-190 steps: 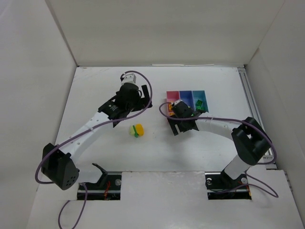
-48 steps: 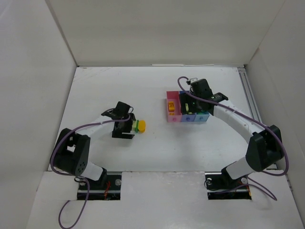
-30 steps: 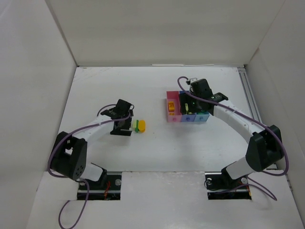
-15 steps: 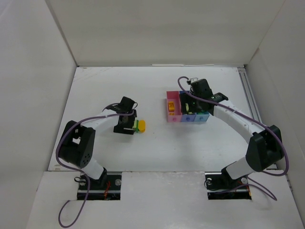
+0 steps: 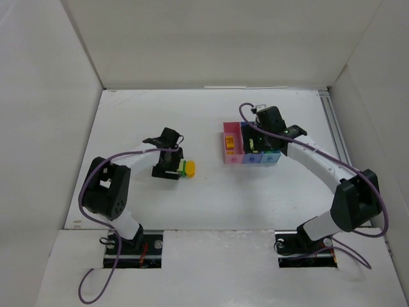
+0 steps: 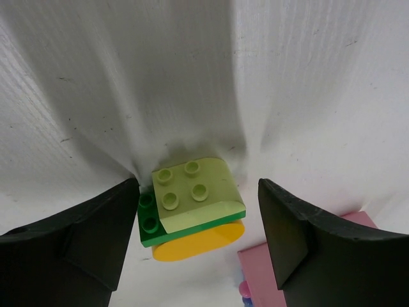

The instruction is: Sort the legos into containers by color

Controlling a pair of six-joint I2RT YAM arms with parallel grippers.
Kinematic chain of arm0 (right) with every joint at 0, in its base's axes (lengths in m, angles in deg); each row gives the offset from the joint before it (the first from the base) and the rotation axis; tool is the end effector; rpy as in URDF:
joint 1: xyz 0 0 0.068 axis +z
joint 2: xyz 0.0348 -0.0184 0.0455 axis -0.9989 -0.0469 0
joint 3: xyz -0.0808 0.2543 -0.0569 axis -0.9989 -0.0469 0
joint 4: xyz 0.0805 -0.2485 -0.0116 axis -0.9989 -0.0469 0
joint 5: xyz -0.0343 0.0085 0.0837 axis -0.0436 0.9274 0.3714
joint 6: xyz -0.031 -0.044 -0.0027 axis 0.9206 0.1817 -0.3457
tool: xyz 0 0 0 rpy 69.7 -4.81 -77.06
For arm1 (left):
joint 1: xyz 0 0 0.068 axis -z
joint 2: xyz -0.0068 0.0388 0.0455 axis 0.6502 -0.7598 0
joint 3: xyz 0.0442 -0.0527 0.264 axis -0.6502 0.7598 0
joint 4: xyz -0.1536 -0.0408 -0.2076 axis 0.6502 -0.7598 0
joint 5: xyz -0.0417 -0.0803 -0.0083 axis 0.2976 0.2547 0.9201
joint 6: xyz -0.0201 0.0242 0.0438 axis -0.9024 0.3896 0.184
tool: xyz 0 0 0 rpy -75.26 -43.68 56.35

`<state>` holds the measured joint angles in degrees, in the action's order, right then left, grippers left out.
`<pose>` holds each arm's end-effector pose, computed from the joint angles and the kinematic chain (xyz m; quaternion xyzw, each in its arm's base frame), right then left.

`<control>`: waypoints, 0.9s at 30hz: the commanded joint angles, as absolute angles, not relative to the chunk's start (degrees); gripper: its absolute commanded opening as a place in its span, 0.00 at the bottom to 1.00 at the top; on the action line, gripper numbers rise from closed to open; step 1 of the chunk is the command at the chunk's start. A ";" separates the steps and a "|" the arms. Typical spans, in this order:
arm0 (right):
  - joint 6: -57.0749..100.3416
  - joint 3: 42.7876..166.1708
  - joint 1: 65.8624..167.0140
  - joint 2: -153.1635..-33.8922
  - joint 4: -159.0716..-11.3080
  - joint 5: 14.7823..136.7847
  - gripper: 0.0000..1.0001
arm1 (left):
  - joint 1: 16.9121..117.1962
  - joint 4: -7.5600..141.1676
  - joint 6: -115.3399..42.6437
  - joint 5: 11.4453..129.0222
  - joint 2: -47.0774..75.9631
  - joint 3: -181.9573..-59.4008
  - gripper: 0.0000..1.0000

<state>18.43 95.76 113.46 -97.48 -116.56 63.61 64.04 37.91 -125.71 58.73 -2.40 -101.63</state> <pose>0.2875 0.1381 0.2734 -0.1184 0.9318 0.0706 0.3358 0.2788 -0.1188 0.1692 -0.6162 0.7589 -0.1716 0.1217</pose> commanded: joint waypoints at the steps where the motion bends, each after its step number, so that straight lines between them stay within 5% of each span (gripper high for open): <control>1: 19.04 95.11 112.98 -95.94 -114.39 62.87 0.87 | 63.58 35.70 -125.40 58.72 -1.65 -101.16 0.70; 8: 19.04 95.11 112.98 -96.47 -114.39 63.40 0.87 | 63.58 37.71 -124.71 61.01 -4.01 -101.07 0.53; 20: 19.04 95.11 112.98 -95.95 -114.39 63.92 0.87 | 63.58 37.63 -119.87 61.10 -6.04 -104.41 0.45; 27: 22.98 92.49 112.98 -90.87 -108.53 69.27 0.87 | 66.31 39.82 -103.45 57.40 -4.72 -112.57 0.42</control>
<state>19.98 93.90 113.46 -95.91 -114.27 65.53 65.50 38.99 -112.80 59.93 -5.39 -107.58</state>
